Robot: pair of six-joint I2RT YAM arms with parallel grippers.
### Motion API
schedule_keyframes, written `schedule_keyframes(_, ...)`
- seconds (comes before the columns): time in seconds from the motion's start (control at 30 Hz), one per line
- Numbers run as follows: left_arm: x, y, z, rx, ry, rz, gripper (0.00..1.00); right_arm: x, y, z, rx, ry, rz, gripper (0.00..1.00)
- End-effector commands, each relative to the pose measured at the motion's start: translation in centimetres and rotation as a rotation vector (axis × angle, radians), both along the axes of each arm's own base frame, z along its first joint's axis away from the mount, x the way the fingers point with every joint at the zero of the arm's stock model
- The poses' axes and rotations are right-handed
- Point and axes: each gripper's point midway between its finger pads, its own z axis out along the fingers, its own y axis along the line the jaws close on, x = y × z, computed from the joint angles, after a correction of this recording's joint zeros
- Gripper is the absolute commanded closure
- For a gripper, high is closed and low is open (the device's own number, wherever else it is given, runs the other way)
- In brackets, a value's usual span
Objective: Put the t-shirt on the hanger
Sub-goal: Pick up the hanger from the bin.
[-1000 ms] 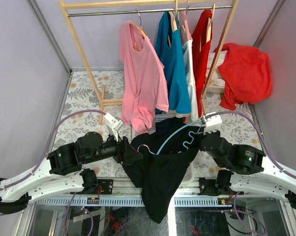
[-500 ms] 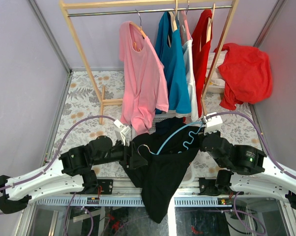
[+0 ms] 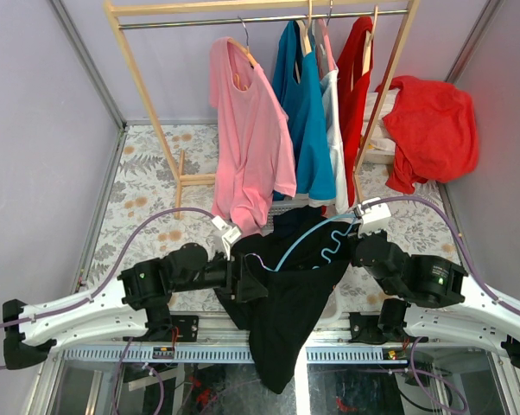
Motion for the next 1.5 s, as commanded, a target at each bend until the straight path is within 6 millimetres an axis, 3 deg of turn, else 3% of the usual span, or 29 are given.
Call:
schedule_keyframes(0.0,0.0,-1.7,1.9,-0.092,-0.031,-0.026,0.42,0.4,0.6,0.8,0.059,-0.021,-0.016,1.0)
schedule_keyframes(0.27,0.2,-2.3,1.1,-0.054,-0.04,-0.029,0.43,0.4,0.6,0.8,0.06,-0.021,-0.013,1.0)
schedule_keyframes(0.6,0.7,3.1,3.5,-0.018,-0.096,0.097,0.43,0.4,0.7,0.6,0.059,-0.017,-0.009,1.0)
schedule_keyframes(1.0,3.2,5.3,-0.1,0.081,-0.097,0.277,0.41,0.2,0.6,0.9,0.069,-0.018,-0.005,1.0)
schedule_keyframes(1.47,3.8,2.3,-0.1,-0.004,-0.179,0.216,0.39,0.2,0.6,0.8,0.068,-0.015,-0.001,1.0)
